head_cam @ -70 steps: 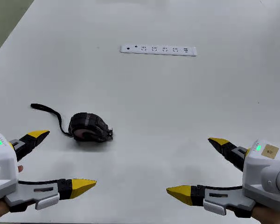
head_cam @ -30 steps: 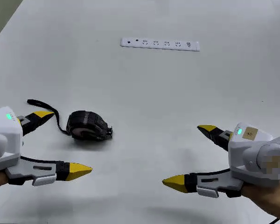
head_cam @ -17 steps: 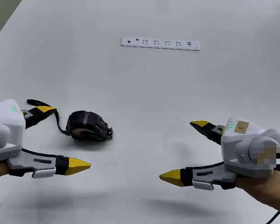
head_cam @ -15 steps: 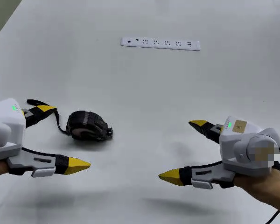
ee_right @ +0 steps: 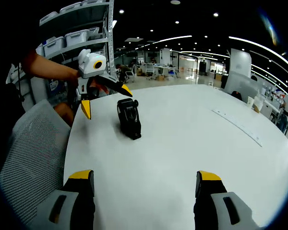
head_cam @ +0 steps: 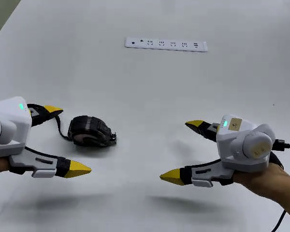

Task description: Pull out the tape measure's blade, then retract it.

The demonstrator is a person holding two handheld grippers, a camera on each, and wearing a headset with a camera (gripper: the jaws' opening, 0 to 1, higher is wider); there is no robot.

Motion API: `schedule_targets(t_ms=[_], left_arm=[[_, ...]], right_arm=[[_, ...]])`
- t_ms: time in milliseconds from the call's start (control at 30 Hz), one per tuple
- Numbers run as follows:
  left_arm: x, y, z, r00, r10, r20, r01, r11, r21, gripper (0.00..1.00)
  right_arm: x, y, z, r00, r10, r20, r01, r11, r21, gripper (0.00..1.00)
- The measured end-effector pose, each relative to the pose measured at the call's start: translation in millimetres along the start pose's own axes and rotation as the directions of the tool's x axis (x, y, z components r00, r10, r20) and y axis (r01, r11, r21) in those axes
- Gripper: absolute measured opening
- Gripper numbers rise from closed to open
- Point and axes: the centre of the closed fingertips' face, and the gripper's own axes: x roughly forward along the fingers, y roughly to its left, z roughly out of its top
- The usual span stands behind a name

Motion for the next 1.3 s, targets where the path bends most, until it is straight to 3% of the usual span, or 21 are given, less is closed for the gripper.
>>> schedule_targets(t_ms=[867, 1300], left_arm=[[11.9, 12.7, -0.9, 0.9977, -0.052, -0.044, 0.055, 0.996, 0.064, 0.94], [14.6, 17.7, -1.5, 0.9925, -0.095, -0.076, 0.104, 0.988, 0.117, 0.8]], right_arm=[[44.3, -5.8, 25.8, 0.9944, 0.099, 0.038, -0.094, 0.99, -0.107, 0.69], [68.6, 0.4, 33.4, 0.9866, 0.163, 0.013, -0.158, 0.973, -0.17, 0.54]])
